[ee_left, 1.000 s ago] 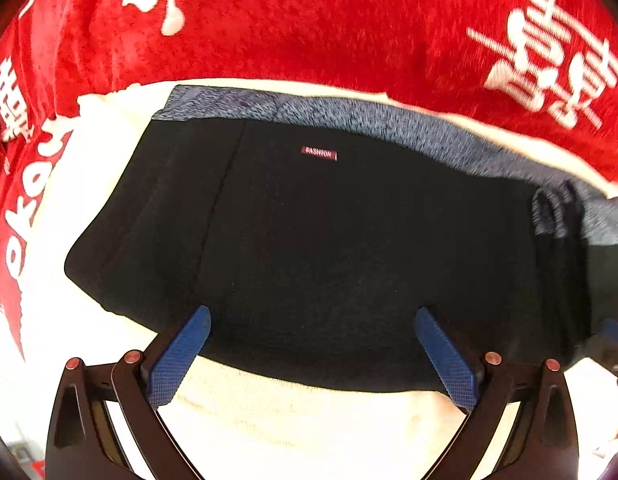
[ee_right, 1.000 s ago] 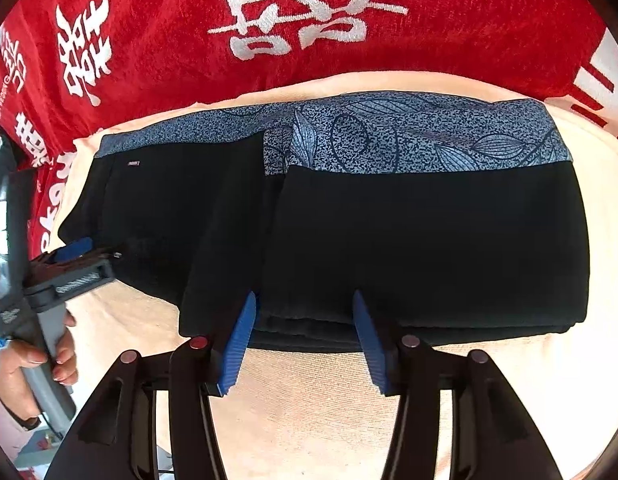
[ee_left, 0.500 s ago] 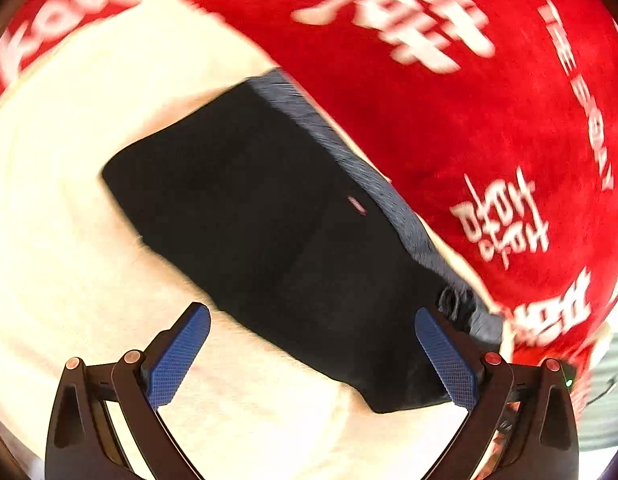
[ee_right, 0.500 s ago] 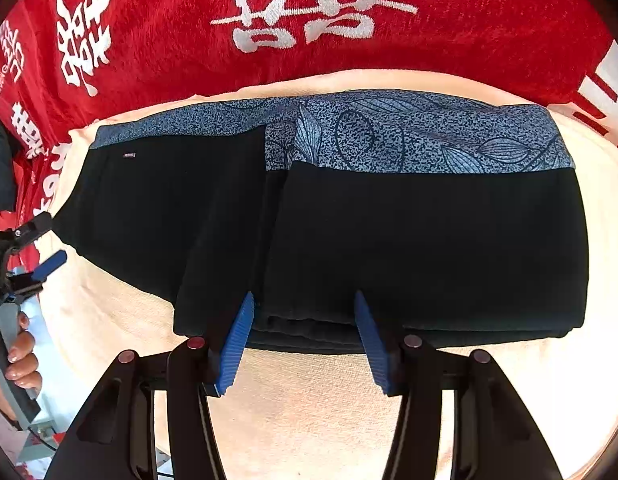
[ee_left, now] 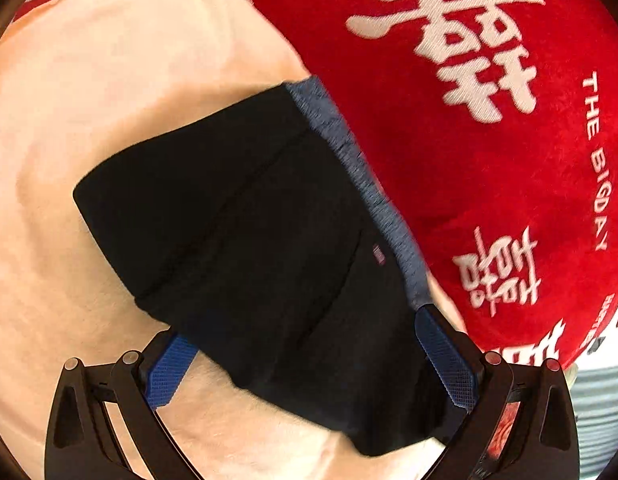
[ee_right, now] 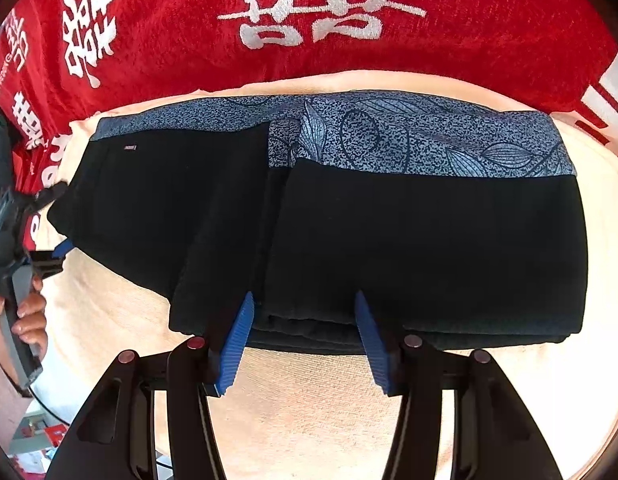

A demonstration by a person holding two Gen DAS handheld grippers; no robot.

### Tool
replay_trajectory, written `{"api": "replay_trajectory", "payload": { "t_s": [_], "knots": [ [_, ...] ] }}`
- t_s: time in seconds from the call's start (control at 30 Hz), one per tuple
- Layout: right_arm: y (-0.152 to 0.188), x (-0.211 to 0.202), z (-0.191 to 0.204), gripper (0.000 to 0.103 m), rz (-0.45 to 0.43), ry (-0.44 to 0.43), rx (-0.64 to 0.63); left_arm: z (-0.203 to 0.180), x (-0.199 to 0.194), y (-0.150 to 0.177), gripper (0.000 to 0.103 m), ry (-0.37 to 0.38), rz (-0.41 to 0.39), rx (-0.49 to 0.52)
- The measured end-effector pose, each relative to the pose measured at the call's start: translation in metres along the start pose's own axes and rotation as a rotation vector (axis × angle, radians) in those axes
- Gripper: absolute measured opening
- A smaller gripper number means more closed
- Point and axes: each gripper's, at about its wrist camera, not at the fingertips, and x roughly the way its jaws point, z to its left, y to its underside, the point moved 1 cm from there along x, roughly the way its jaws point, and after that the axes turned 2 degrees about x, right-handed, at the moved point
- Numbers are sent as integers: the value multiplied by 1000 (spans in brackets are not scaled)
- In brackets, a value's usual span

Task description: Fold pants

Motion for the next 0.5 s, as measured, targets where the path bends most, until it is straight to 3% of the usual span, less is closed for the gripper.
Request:
{"api": "replay_trajectory", "payload": {
  "t_s": [0.1, 0.17, 0.23, 0.3, 0.37, 0.5],
  "knots": [
    [0, 1, 2, 56, 0, 2, -8, -10, 12, -1, 99, -124, 7, 41],
    [-1, 1, 4, 56, 5, 8, -10, -15, 15, 1, 83, -232, -16, 70],
    [-4, -4, 7, 57, 8, 18, -11, -18, 12, 1, 40, -305, -28, 110],
    [-6, -14, 12, 57, -2, 21, -17, -15, 7, -1, 33, -301, -28, 120],
    [-11, -28, 20, 57, -17, -8, -26, -18, 1, -1, 32, -296, -33, 153],
    [-32, -48, 44, 57, -15, -88, -62, -49, -6, 11, 31, -390, -74, 344]
  ]
}}
